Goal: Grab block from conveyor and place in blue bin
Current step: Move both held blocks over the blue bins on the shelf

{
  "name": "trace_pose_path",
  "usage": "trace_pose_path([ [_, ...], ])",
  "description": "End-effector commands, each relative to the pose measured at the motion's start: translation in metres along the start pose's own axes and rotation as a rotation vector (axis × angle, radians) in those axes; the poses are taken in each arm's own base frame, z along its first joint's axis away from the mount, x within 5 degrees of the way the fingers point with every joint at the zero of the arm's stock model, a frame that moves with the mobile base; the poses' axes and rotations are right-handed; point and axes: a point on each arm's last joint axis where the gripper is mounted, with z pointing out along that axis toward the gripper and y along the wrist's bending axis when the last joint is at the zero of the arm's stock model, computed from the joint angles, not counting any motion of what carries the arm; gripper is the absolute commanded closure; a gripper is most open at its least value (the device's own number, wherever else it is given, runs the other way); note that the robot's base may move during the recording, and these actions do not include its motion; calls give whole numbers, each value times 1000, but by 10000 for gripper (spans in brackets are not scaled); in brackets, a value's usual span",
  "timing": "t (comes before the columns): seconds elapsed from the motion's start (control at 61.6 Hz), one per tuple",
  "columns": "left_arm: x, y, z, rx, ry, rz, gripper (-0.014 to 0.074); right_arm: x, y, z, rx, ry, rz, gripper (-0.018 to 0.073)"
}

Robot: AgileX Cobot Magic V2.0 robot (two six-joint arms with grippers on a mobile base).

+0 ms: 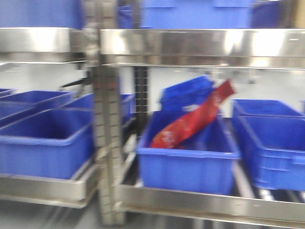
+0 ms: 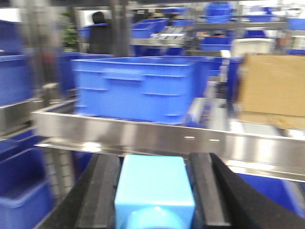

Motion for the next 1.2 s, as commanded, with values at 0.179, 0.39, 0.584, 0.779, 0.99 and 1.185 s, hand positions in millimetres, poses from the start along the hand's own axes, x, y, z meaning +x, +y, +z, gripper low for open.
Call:
trace_pose_path([
  [0.179,-1,0,-1,0,-16,-5,707,-2,0,-1,2,-24,-10,721],
  [0.39,-1,0,-1,0,-16,-5,707,-2,0,-1,2,-24,-10,721],
  [0.584,-1,0,-1,0,-16,-5,707,-2,0,-1,2,-24,-10,721],
  [0.779,-1,0,-1,0,-16,-5,707,-2,0,-1,2,-24,-10,721],
  [0.99,-1,0,-1,0,-16,-5,707,-2,0,-1,2,-24,-10,721],
  [1.185,-1,0,-1,0,-16,-5,707,-2,0,-1,2,-24,-10,721],
])
